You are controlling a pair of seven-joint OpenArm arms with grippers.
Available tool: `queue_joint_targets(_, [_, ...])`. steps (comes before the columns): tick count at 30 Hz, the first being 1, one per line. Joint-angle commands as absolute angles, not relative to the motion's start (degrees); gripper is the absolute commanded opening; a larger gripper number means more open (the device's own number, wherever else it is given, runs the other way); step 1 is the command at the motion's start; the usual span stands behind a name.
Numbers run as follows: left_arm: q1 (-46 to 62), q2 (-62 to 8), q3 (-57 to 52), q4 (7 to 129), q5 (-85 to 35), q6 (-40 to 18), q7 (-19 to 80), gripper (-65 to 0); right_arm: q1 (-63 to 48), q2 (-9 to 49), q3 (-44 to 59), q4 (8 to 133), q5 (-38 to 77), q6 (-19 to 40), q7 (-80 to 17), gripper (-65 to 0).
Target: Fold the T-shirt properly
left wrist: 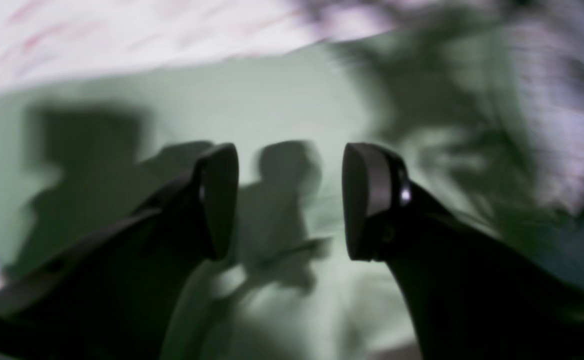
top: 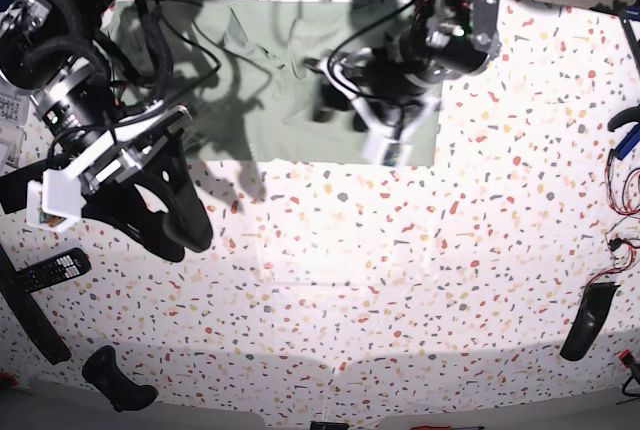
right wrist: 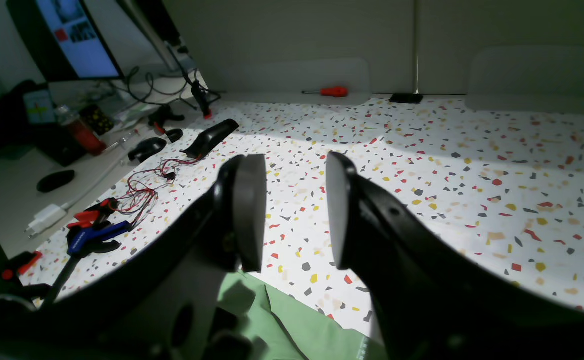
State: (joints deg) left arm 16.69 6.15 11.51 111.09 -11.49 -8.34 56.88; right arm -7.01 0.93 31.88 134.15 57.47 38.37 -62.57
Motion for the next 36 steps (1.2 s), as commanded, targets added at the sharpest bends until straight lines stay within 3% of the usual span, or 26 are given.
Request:
queue_joint_targets(1, [16.3, 6.6, 11.7, 112.1, -9.9, -7.0, 55.5, -34.3, -6.4, 1.1, 31.9, 135.0, 59.0, 38.5, -61.0, -45.1])
queue_joint_targets(4, [16.4, 6.7, 11.7, 112.0, -8.1, -1.2, 55.3, -34.3, -6.3, 1.1, 31.9, 135.0, 59.0, 38.5, -60.9, -45.1])
queue_joint_targets(7, [16.5, 6.7, 11.7, 109.8, -14.4, -1.0, 54.5, -34.3, -6.3, 1.1, 31.9, 135.0, 59.0, 38.5, -60.6, -45.1])
queue_joint_targets(14, [12.5, 6.7, 12.9, 95.3, -28.8, -9.1, 51.2, -34.3, -6.3, 1.1, 31.9, 135.0, 59.0, 38.5, -60.4, -45.1])
queue_joint_targets(23, [4.7, 8.5, 14.5, 95.6, -40.2, -22.1, 58.0, -34.3, -6.3, 1.1, 31.9, 135.0, 58.7, 38.5, -60.5, -45.1])
queue_joint_targets(26, [4.1, 8.5, 14.7, 95.6, -38.2, -26.6, 63.9, -34.3, -6.3, 1.1, 31.9, 135.0, 58.3, 38.5, -60.5, -45.1])
queue_joint_targets(29, [4.1, 8.1, 14.7, 95.6, -28.0, -26.8, 64.2, -34.3, -6.3, 1.1, 31.9, 135.0, 53.8, 38.5, -60.5, -45.1])
queue_joint_targets(36, [6.2, 7.1, 14.7, 95.6, -17.3, -26.6, 55.8, -34.3, -6.3, 1.9, 31.9, 135.0, 49.7, 38.5, -59.7, -45.1])
